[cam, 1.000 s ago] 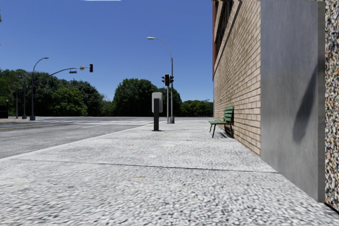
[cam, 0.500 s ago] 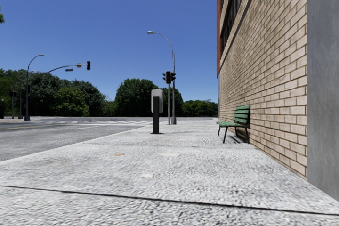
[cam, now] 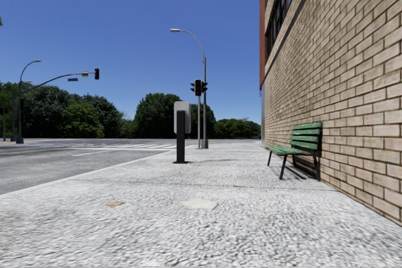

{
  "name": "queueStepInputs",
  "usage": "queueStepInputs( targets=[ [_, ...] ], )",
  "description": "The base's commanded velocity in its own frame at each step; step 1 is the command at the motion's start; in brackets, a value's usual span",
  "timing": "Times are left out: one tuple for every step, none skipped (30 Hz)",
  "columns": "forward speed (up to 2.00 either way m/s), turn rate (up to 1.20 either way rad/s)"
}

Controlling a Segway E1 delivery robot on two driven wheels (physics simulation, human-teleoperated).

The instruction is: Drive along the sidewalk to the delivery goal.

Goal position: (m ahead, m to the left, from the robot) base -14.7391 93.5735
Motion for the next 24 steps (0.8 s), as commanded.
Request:
queueStepInputs(
  targets=[
    [2.00,0.00],
    [2.00,0.00],
    [2.00,0.00],
    [2.00,0.00],
    [2.00,0.00],
    [2.00,0.00],
    [2.00,0.00],
    [2.00,-0.01],
    [2.00,-0.48],
    [2.00,-0.99],
    [2.00,-1.20],
    [2.00,-1.20],
    [2.00,-0.19],
    [2.00,-0.19],
    [2.00,-0.06],
    [2.00,-0.02],
    [2.00,-0.01],
    [2.00,-0.01],
    [2.00,-0.01],
    [2.00,0.00],
    [2.00,0.00],
    [2.00,0.00],
    [2.00,0.00],
    [2.00,-0.01]
  ],
)
